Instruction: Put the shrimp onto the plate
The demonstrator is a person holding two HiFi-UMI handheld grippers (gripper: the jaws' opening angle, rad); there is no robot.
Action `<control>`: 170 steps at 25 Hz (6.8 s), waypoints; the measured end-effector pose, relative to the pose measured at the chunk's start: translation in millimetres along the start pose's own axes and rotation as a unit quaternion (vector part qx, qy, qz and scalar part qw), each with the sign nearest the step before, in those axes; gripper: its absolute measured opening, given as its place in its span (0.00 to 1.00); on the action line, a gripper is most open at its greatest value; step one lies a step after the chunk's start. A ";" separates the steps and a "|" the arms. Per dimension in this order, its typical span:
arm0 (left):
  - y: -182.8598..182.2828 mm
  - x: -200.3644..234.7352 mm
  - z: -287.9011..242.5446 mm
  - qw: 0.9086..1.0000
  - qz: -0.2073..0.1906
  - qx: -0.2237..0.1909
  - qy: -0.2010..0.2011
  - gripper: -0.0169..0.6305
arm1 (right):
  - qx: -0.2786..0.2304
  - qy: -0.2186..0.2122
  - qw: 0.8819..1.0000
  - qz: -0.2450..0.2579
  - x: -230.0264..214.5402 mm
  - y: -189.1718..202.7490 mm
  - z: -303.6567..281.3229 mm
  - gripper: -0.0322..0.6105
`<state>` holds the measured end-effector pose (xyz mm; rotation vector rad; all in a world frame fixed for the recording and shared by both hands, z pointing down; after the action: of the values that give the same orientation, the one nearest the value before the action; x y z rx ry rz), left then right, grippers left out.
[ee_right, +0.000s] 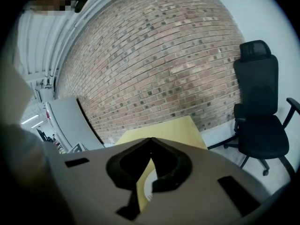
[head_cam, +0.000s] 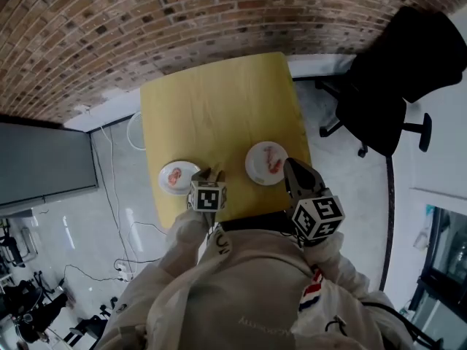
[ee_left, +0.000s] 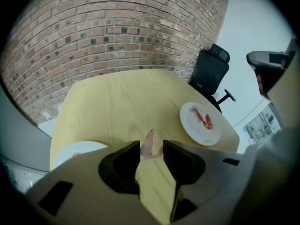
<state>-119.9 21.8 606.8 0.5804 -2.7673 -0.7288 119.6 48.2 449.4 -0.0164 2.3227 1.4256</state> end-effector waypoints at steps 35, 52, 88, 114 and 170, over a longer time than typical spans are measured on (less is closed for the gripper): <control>-61.5 -134.6 -81.3 0.999 -0.038 0.017 0.000 0.27 | -0.035 0.099 0.993 -0.052 -158.5 -7.2 100.7 0.09; -70.4 -137.8 -88.5 1.000 0.006 -0.013 -0.020 0.27 | -0.023 0.084 0.995 -0.047 -162.4 -10.1 86.4 0.09; -40.8 -48.6 -21.2 0.995 0.081 -0.027 -0.042 0.27 | -0.011 0.005 0.999 -0.032 -77.1 -10.0 27.5 0.09; 30.8 91.7 29.0 0.987 0.127 -0.001 -0.094 0.28 | 0.031 -0.079 0.996 0.007 47.7 0.2 -61.4 0.09; 33.0 130.2 14.1 0.997 0.025 0.018 -0.069 0.28 | 0.048 -0.056 0.997 0.019 73.5 4.9 -79.7 0.09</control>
<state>-251.5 -1.5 626.0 0.4835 -2.9156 -0.7369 24.3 -2.9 459.0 0.1313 2.3083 1.2957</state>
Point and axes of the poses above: the fingertips, and each gripper's own axes: z backward along the fingers, x to its left, y out of its underside, the point moved 6 cm from there along z, backward along the fingers, and after that the axes turned 4 degrees about -x, right-handed, at the moved point
